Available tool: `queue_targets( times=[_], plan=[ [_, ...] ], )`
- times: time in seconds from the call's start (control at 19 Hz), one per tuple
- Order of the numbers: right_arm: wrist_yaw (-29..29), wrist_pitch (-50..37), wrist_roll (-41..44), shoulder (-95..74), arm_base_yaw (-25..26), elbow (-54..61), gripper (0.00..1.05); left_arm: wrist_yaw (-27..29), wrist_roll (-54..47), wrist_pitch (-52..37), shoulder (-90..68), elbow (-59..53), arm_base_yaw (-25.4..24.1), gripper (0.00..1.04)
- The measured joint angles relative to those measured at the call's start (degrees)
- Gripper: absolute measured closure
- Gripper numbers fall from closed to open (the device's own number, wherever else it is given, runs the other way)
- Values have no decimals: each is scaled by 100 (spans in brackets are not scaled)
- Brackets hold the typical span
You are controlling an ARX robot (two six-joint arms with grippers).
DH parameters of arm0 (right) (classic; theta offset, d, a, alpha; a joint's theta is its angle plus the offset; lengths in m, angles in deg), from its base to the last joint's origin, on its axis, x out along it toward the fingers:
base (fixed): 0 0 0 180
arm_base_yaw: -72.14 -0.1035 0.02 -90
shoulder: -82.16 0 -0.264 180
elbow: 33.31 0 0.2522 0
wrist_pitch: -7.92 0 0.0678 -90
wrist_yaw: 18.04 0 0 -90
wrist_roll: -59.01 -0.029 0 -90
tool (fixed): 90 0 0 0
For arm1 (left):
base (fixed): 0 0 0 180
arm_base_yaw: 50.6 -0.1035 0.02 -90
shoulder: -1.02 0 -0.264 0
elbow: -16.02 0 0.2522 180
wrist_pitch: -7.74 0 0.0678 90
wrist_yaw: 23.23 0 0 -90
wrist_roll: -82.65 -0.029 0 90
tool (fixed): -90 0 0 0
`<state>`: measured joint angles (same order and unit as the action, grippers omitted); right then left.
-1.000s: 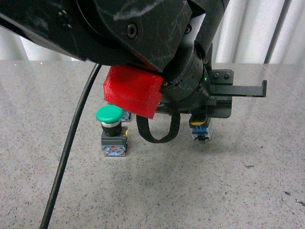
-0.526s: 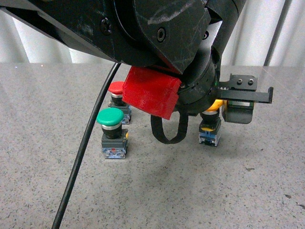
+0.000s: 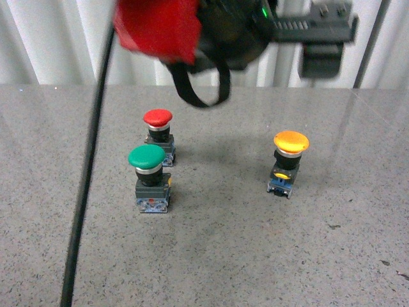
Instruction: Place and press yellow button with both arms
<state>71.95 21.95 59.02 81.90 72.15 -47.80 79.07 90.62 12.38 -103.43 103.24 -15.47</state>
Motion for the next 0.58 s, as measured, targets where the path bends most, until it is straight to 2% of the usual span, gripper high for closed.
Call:
queue_targets(
  times=[0.16, 0.32, 0.42, 0.47, 0.58],
  plan=[
    [-2, -2, 0, 0, 0, 0, 7, 164, -476, -273, 608, -238, -291, 7],
    [0, -2, 0, 0, 0, 0, 7, 802, -1729, -1071, 1875, -1132, -975, 7],
    [-2, -2, 0, 0, 0, 0, 7, 872, -2293, -1178, 2752, -1797, -1368, 7],
    [-2, -2, 0, 0, 0, 0, 7, 820, -2350, -1001, 3318, -2151, -1517, 9],
    [0, -2, 0, 0, 0, 0, 7, 503, -1794, -1029, 4308, -2999, -1808, 25]
  ],
)
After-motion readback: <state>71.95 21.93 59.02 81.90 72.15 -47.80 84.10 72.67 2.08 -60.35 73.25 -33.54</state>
